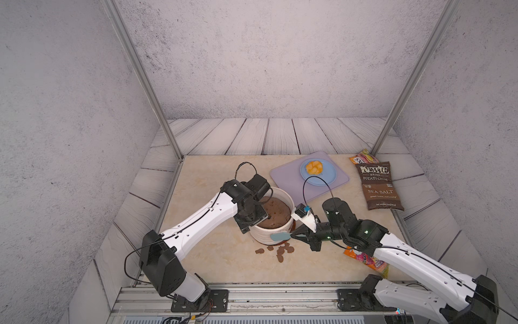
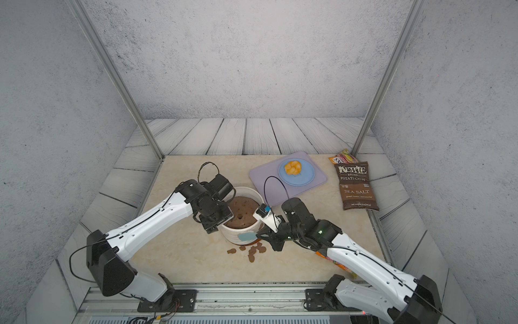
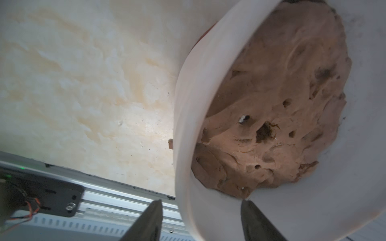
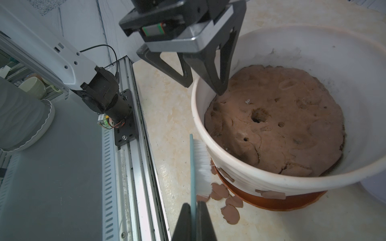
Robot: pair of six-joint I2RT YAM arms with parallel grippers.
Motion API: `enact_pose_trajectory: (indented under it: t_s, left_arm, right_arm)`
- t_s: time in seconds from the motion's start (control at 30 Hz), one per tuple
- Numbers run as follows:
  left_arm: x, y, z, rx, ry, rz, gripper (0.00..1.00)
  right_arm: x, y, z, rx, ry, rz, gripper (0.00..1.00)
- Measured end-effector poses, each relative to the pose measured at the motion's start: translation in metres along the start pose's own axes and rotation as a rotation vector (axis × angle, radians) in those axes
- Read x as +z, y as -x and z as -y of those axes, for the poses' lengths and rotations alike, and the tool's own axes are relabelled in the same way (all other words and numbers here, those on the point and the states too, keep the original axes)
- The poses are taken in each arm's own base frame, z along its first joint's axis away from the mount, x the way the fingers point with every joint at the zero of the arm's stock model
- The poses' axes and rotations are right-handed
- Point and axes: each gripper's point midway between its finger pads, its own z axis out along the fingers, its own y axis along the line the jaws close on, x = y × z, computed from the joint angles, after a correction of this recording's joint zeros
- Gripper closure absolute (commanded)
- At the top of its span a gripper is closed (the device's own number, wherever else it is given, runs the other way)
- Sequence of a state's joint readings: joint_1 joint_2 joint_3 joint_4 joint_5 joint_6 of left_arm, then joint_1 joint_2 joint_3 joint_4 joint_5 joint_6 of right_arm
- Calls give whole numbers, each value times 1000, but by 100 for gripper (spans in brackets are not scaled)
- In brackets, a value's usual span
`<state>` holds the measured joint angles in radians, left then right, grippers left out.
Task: Scrub the dried mud off the ceramic pot
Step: Rotate the pot on the tray, then brush off the soil from the pot, then rotate the pot on the tray.
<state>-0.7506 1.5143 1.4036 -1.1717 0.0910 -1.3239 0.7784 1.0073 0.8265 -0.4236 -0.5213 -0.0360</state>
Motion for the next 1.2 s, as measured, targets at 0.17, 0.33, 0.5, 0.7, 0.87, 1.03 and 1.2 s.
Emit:
enact_pose_trajectory:
  t_s: [0.17, 0.33, 0.5, 0.7, 0.87, 1.03, 1.2]
  left_arm:
    - [10, -1, -2, -38, 42, 0, 61]
    - [16, 0, -4, -53, 77, 0, 70]
    - [15, 2, -7, -57, 114, 18, 80]
    - [15, 11, -8, -53, 153, 51, 84]
    - [15, 16, -6, -1, 217, 53, 85]
    - [15, 28, -1, 62, 234, 66, 84]
    - [16, 37, 3, 127, 236, 72, 84]
  right_arm:
    - [-3, 0, 0, -3, -5, 10, 100]
    - [-3, -6, 1, 2, -9, 7, 100]
    - [-4, -8, 2, 6, -15, 13, 100]
    - [-3, -10, 2, 11, -13, 19, 100]
    - [-1, -12, 3, 20, -14, 25, 100]
    - [1, -4, 6, 7, -24, 51, 100]
    - [8, -1, 11, -12, -33, 59, 100]
